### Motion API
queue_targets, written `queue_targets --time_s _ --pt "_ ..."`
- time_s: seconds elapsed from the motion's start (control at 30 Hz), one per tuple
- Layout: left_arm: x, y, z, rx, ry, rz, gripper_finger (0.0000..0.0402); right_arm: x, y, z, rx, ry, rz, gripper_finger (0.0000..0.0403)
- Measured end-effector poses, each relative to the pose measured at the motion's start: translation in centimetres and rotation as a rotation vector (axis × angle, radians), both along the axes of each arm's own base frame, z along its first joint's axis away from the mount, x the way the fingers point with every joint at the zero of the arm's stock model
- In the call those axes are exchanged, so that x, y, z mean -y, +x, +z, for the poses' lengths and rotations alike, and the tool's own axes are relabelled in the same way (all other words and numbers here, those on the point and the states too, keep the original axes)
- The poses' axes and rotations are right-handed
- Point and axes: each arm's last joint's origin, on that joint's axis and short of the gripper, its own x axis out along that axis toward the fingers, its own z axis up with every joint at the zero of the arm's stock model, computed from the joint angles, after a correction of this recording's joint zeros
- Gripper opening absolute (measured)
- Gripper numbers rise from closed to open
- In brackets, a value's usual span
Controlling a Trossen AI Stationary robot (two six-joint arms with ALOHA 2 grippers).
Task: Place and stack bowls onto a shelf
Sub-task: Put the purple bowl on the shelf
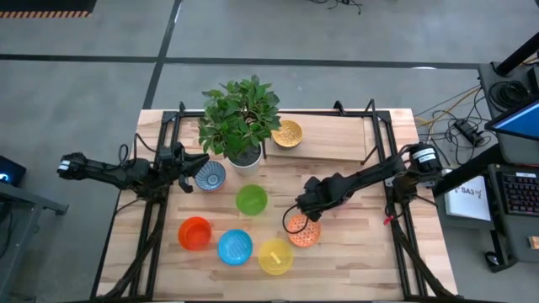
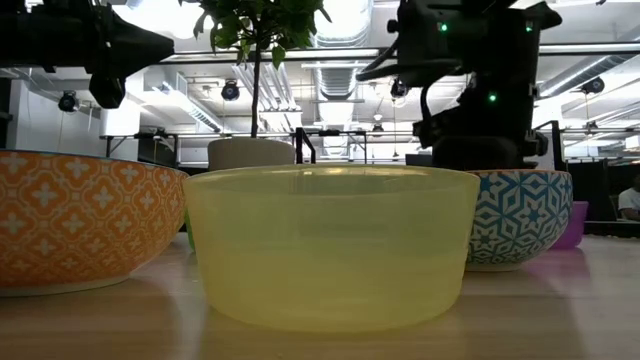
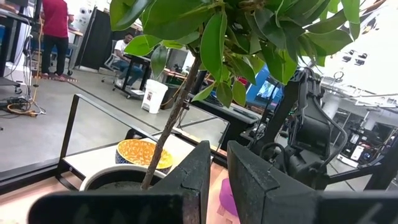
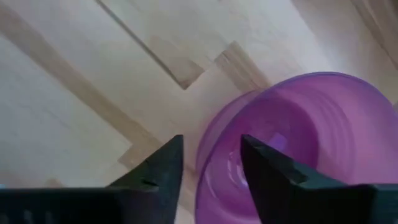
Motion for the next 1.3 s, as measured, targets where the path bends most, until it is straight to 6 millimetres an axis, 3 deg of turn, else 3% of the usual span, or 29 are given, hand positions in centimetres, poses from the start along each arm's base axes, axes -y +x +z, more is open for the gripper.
queue_targets --time_s 0.23,0.53,0.83,1.07,1.3 --pt "0.0 0.0 0.0 0.000 0.000 0.001 0.0038 0.0 0.2 0.4 0.007 0.013 0.031 0.0020" --pt "0.0 0.0 0.0 0.000 0.000 0.000 0.0038 -0.6 2.4 4.4 0.109 0.068 0.228 0.0009" --pt "0.0 0.0 0.0 -0.002 0.001 0.001 0.0038 -0.4 3.6 9.1 0.127 -0.033 0.352 0.0009" --pt "0.0 0.0 0.0 -0.001 0.000 0.001 0.0038 3.0 2.4 11.1 -0.063 -0.256 0.284 0.0009" --pt "0.0 0.0 0.0 -0.001 -0.001 0.000 0.0038 9.1 1.6 9.3 -0.169 -0.269 0.273 0.0009"
